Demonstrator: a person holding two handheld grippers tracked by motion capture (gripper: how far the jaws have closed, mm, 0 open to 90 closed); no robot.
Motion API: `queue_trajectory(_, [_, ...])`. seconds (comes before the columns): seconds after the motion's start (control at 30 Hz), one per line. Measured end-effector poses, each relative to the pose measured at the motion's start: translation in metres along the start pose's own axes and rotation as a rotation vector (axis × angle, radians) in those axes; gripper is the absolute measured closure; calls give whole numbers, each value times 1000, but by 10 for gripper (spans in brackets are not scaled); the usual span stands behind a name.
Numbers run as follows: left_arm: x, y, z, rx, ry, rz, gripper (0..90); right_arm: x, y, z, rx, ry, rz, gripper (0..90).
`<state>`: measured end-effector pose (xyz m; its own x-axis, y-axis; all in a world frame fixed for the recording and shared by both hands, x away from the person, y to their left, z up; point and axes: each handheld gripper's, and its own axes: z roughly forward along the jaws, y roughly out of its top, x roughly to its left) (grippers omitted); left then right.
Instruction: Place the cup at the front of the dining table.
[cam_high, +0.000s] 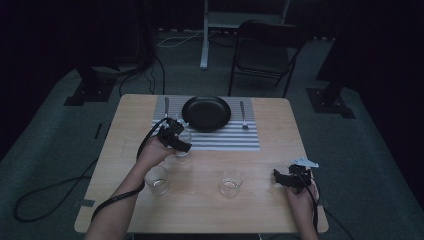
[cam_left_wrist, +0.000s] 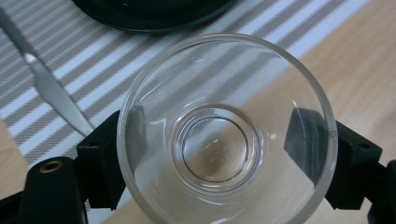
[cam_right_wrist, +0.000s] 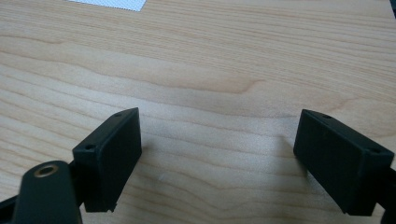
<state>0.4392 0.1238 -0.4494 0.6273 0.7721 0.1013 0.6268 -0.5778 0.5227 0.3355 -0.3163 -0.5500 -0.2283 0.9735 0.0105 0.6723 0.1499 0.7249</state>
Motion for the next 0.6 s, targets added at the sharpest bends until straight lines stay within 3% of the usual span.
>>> queue_trajectory(0.6, [24, 16, 11, -7, 41, -84, 186, 0, 0, 0, 0, 0, 0, 146])
